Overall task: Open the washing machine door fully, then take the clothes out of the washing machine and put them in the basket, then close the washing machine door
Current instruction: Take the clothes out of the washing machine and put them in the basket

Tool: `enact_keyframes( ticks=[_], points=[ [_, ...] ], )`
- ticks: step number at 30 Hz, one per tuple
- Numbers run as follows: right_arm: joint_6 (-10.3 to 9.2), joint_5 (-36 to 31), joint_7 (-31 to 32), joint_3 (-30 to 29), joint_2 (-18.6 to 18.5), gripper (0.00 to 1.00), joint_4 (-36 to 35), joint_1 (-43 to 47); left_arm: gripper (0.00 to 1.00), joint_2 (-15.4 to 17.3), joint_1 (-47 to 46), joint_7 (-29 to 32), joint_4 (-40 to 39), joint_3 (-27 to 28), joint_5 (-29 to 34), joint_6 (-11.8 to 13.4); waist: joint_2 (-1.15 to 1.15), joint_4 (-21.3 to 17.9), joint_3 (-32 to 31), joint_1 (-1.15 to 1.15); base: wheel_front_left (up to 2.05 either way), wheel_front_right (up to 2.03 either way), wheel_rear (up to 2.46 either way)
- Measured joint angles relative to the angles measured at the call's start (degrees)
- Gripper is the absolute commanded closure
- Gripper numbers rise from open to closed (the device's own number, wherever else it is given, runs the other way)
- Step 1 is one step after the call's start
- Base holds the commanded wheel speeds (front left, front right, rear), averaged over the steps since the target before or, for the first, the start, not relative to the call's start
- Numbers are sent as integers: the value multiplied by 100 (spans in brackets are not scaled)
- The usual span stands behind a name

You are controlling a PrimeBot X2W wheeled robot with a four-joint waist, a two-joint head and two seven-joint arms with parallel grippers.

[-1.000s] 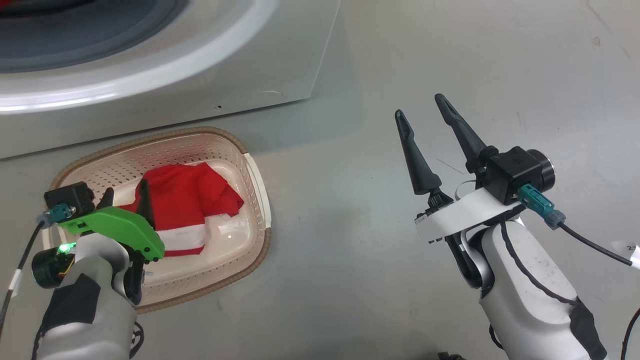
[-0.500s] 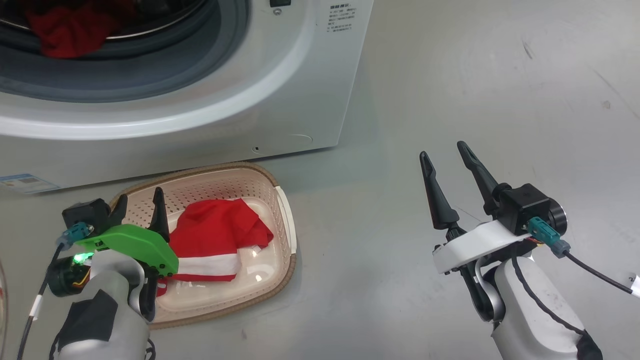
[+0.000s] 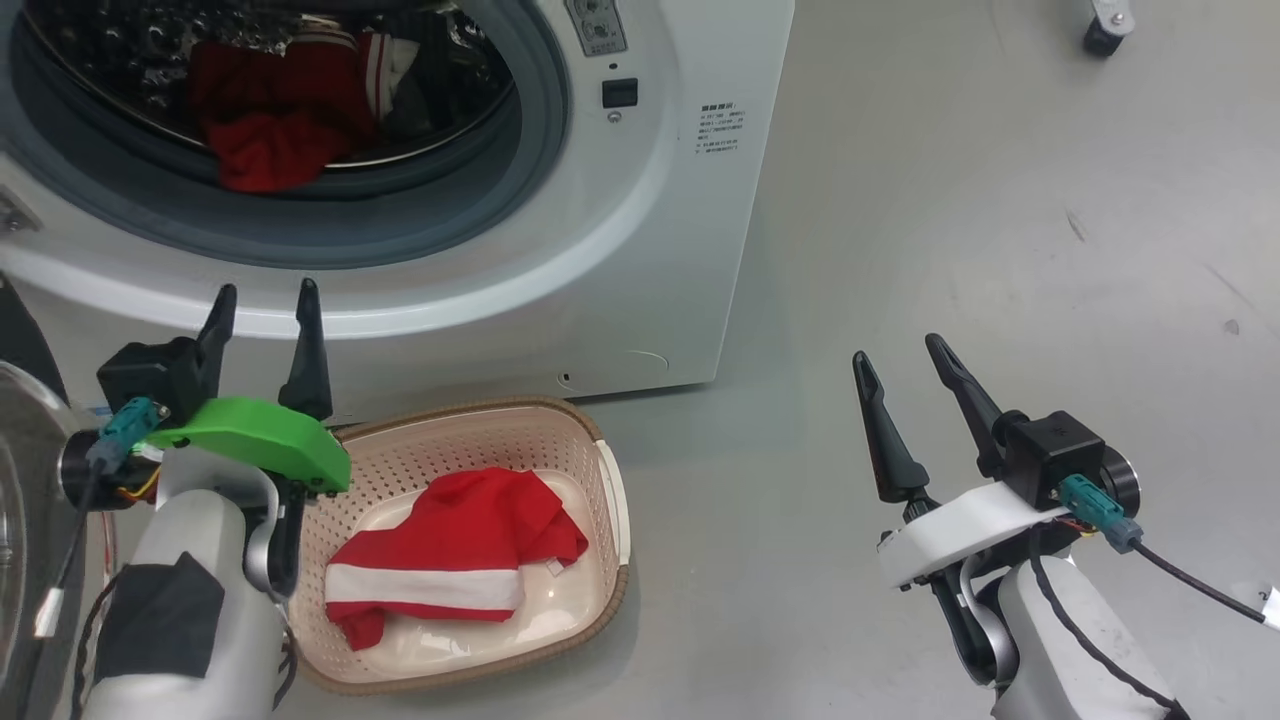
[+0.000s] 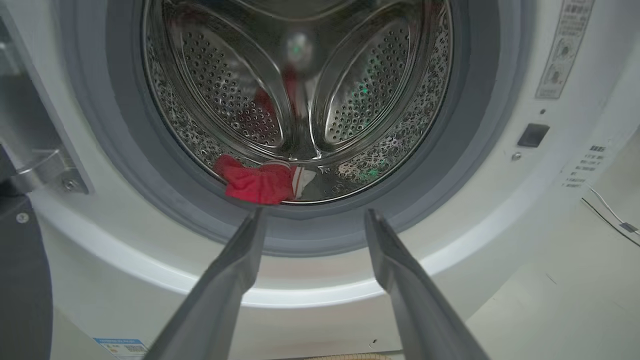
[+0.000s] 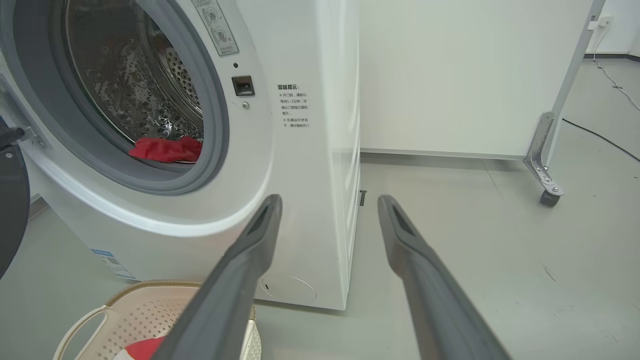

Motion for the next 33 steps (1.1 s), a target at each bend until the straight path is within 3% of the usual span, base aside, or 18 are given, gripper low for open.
enact_keyframes(
  ticks=[19, 33],
  points=[
    [49, -7, 0, -107, 14, 0, 55, 718, 0, 57, 1685, -14, -1445, 70, 349, 407, 0, 143, -877, 0, 0, 0, 0],
    [44, -8, 0, -146, 37, 0, 26, 929, 0, -30, 2590, -15, -2051, -23, 353, 483, 0, 205, -1081, 0, 0, 0, 0]
  ],
)
